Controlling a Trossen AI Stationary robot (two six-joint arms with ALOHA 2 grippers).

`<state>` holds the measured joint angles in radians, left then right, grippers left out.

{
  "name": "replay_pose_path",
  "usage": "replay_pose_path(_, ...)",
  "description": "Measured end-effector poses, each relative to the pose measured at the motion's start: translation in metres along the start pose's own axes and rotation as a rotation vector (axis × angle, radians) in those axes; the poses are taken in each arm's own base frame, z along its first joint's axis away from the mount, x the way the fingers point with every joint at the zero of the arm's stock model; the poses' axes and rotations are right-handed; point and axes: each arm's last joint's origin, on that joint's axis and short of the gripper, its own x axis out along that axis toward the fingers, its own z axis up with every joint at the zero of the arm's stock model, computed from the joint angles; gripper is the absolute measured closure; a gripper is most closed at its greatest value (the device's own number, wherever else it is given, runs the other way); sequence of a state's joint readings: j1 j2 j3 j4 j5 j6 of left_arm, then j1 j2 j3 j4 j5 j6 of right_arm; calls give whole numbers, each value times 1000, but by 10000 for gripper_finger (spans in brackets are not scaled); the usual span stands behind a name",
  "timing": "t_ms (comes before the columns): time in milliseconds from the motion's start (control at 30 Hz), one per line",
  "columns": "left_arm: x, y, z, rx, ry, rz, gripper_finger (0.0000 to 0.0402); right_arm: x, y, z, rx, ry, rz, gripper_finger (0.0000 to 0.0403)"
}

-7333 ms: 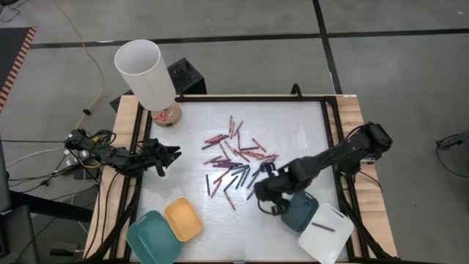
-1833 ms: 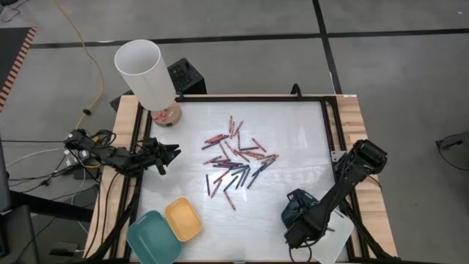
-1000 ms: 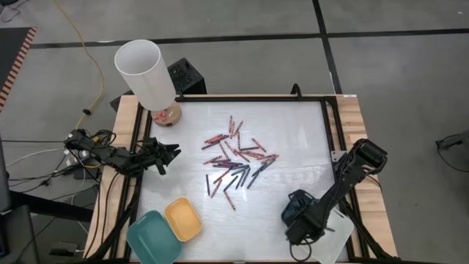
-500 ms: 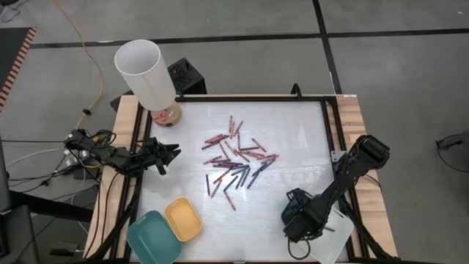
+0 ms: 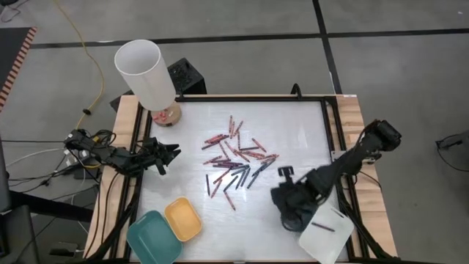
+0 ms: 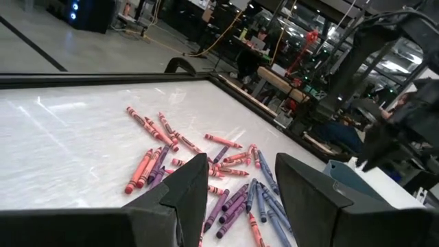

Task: Sort crayons
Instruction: Put the blue crayon into the dark blue bin

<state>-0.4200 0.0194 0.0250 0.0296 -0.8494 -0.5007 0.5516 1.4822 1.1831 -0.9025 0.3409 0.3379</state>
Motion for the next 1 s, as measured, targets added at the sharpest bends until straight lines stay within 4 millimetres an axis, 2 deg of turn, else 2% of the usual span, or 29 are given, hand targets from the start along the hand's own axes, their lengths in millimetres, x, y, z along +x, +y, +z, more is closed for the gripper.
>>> replay_pose_path(133, 0, 0, 0, 0, 0, 0, 241, 15, -24, 14, -3, -27, -38, 343)
replay_pose_path(367, 0, 0, 0, 11, 0, 0, 241, 58, -62, 27, -126, 48, -107, 343)
replay_pose_path(533, 0, 0, 0, 26, 0, 0, 241, 89, -80, 30, -146, 97, -48, 343)
replay_pose_path(667, 0, 0, 0, 27, 0, 0, 241, 111, -88, 28, -165, 148, -9, 335)
replay_pose_path(800, 0, 0, 0, 27, 0, 0, 241, 125, -87, 26, -211, 183, -4, 307)
replay_pose_path(1000, 0, 0, 0, 27, 0, 0, 241, 126, -87, 28, -232, 161, -12, 255)
